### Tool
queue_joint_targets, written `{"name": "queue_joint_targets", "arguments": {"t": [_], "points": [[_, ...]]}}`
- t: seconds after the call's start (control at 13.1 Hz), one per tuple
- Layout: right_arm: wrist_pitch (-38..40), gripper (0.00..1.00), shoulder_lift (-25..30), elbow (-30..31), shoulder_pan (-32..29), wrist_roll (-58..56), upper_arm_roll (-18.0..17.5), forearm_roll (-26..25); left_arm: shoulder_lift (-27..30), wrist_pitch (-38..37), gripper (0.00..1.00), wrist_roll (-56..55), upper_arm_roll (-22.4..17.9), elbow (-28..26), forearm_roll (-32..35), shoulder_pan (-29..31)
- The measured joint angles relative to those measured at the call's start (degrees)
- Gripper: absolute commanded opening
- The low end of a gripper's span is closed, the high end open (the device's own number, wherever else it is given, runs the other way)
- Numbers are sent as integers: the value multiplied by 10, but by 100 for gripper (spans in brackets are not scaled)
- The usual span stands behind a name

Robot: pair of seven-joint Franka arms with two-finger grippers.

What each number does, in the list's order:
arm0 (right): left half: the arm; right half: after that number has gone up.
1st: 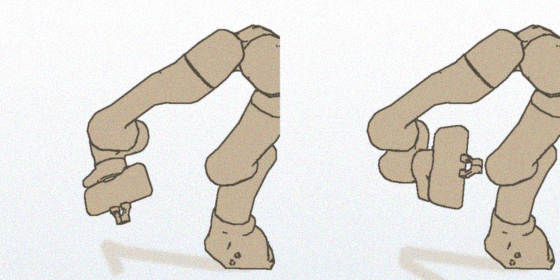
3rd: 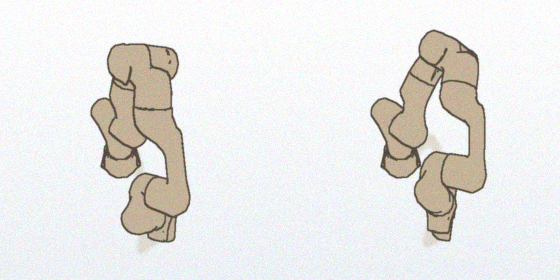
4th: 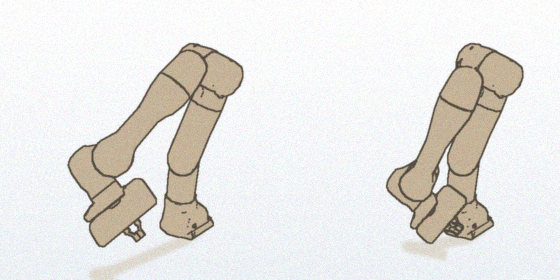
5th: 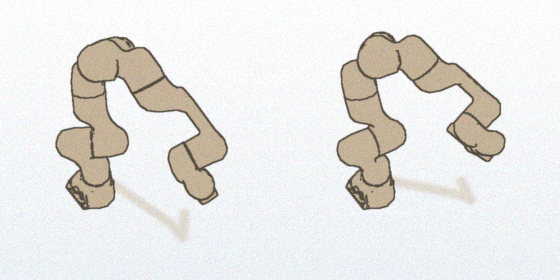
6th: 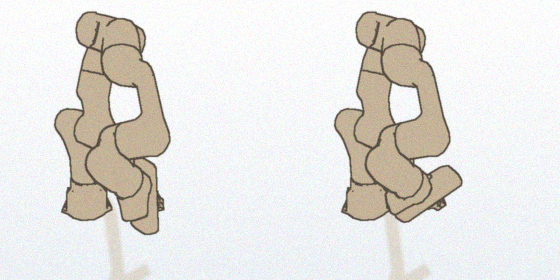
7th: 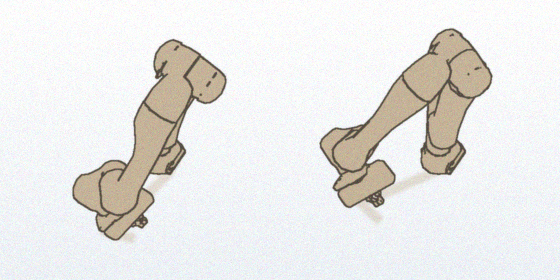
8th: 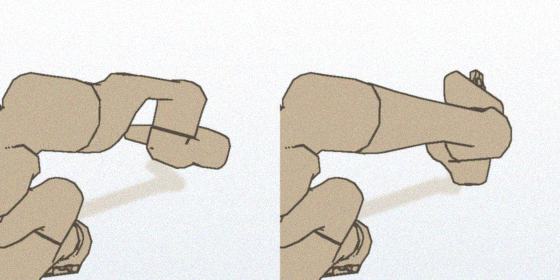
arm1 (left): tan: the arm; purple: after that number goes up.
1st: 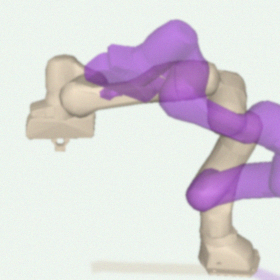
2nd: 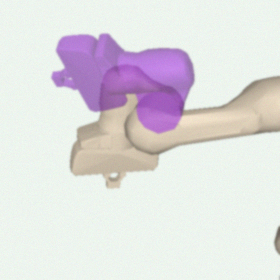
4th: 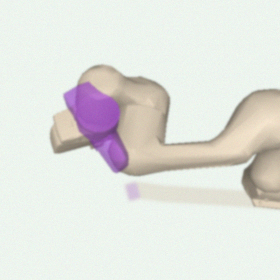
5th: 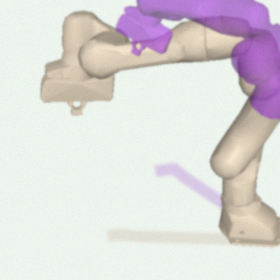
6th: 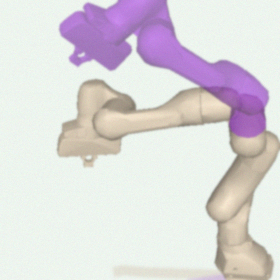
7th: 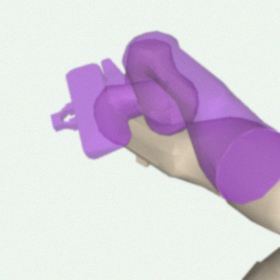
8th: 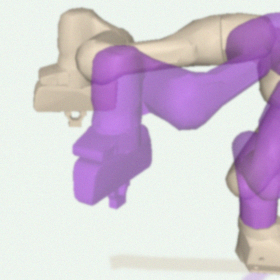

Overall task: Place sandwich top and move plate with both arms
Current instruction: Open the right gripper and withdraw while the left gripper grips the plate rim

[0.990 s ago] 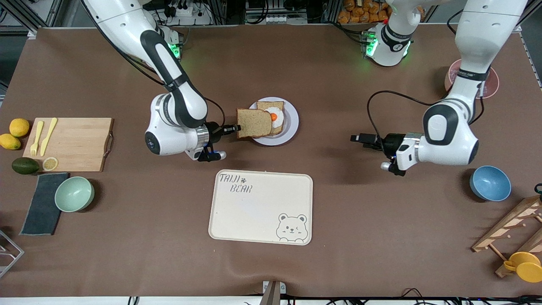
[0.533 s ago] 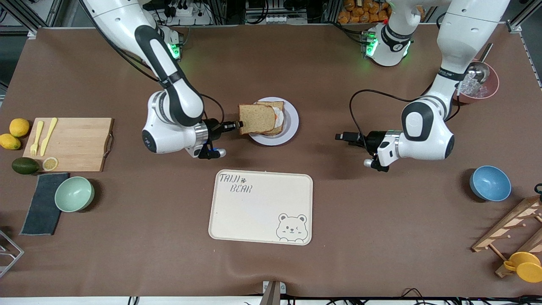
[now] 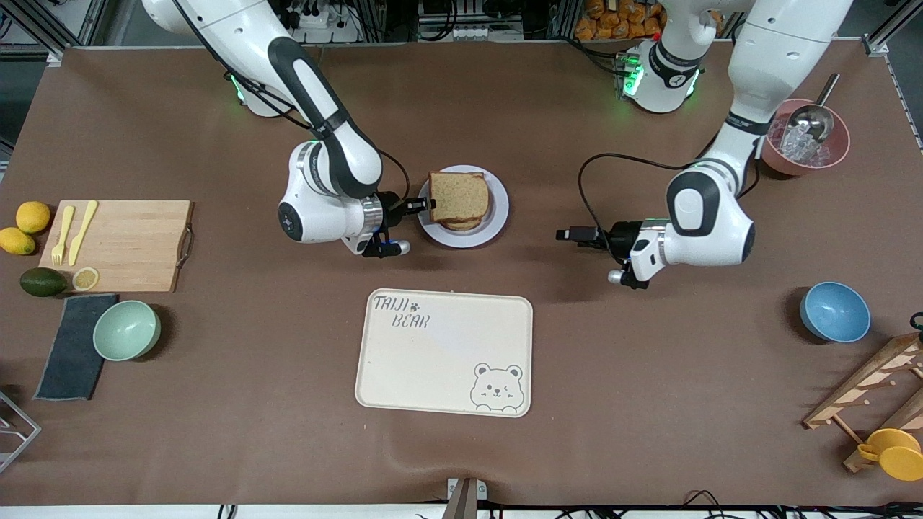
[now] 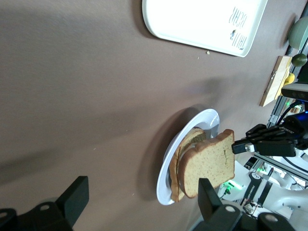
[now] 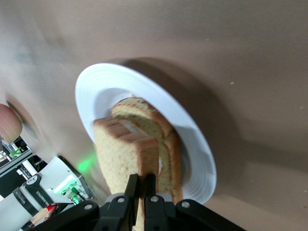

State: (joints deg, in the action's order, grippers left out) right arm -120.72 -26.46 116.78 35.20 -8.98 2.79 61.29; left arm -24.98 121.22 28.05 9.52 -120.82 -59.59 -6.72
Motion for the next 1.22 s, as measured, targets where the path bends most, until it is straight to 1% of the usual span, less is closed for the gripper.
{"name": "queue_joint_targets", "arguments": {"t": [0.08,0.15,0.23,0.3,0.46,0.61,0.76,0.91,0.99,1.07,1.14,1.22], "points": [[0,72,-4,0,-2,0,2,1,-2,6,100,9,0,-4,-12,-6],[0,75,-5,0,-5,1,4,2,-3,8,100,22,0,-10,-22,-8],[0,75,-5,0,-9,8,5,3,-3,8,100,38,1,-20,-34,-9],[0,79,-5,-2,-10,26,6,3,-3,11,100,52,5,-30,-49,-11],[2,83,-4,-11,-10,66,5,4,-3,48,100,72,28,-49,-82,-16],[7,89,2,-18,-15,81,8,3,-3,91,100,87,60,-66,-116,-19],[20,92,12,-21,-39,83,16,-10,-3,120,100,107,83,-79,-155,-23],[48,92,22,-23,-70,83,28,-54,-3,140,100,148,101,-92,-209,-24],[69,92,27,-23,-78,83,41,-76,-3,147,100,173,108,-99,-241,-25],[94,94,32,-26,-79,83,63,-100,-4,150,100,200,112,-105,-276,-31],[122,98,36,-30,-80,83,89,-127,-5,153,100,218,112,-109,-305,-42],[151,100,38,-37,-81,83,115,-155,-7,164,100,228,113,-111,-325,-55]]}}
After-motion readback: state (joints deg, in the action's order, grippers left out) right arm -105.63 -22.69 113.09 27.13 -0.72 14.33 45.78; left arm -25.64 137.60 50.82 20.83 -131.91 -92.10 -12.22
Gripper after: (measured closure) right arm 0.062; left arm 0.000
